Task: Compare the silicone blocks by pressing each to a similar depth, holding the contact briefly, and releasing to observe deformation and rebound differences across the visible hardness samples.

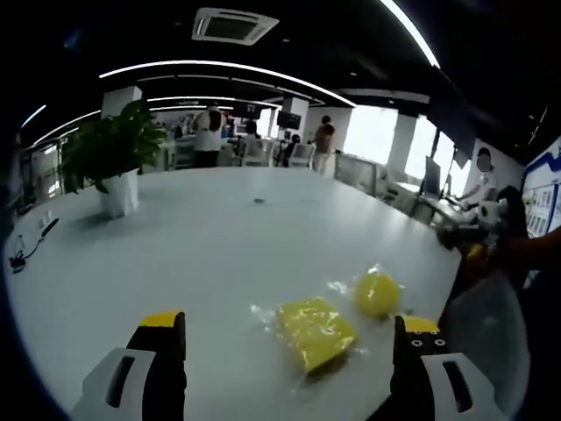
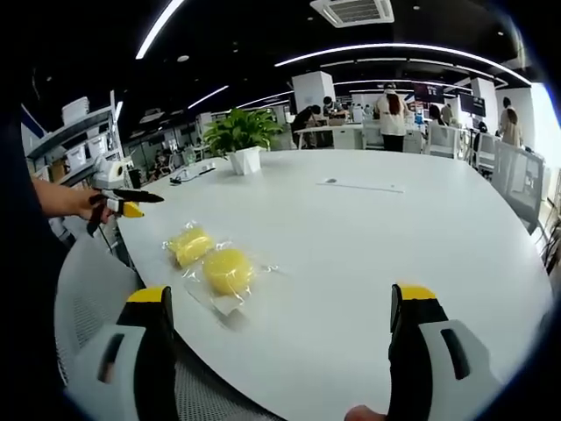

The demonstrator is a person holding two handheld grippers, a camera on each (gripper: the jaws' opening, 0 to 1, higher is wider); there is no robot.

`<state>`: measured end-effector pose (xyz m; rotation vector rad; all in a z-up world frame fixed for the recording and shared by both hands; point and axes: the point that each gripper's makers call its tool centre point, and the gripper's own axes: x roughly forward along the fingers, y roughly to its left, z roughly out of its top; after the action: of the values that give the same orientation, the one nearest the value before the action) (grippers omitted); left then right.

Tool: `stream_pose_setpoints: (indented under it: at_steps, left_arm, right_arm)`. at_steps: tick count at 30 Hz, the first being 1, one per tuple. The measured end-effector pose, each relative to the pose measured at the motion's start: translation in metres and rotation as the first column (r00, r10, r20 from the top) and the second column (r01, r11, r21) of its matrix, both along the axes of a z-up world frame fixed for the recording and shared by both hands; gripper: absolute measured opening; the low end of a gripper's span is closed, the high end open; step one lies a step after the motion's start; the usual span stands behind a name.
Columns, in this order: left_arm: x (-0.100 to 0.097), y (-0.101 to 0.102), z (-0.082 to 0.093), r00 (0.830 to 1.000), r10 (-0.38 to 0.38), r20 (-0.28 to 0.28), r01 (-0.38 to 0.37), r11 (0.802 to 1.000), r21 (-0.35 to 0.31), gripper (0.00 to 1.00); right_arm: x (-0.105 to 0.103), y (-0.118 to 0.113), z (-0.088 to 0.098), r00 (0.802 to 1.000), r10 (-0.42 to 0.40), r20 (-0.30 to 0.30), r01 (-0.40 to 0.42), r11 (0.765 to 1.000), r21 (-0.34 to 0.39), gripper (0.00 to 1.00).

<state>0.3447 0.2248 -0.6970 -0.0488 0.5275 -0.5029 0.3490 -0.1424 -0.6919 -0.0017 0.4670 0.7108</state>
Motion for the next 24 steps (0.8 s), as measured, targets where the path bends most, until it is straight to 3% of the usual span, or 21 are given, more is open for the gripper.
stream_pose_setpoints:
  at_steps: [4, 8, 13, 24]
  left_arm:
    - [-0.010, 0.003, -0.006, 1.000, -0.015, 0.006, 0.015, 0.999, 0.034, 1.00]
    - [-0.015, 0.009, -0.006, 1.000, 0.009, 0.002, -0.009, 0.999, -0.031, 1.00]
    - [-0.015, 0.022, -0.009, 0.999, 0.040, 0.004, -0.040, 0.999, -0.029, 1.00]
    - [-0.018, 0.010, -0.007, 0.999, 0.017, 0.030, -0.017, 1.000, -0.024, 1.00]
  right_arm:
    - [-0.003, -0.001, 0.000, 1.000, -0.001, 0.004, 0.001, 1.000, 0.008, 0.97]
    - [-0.006, -0.004, -0.001, 1.000, -0.003, 0.011, 0.003, 1.000, 0.004, 0.97]
    - [-0.008, -0.009, -0.006, 1.000, -0.020, -0.001, 0.020, 1.000, -0.012, 0.97]
    - [-0.008, -0.015, -0.002, 0.999, -0.001, 0.034, 0.000, 1.000, 0.013, 0.97]
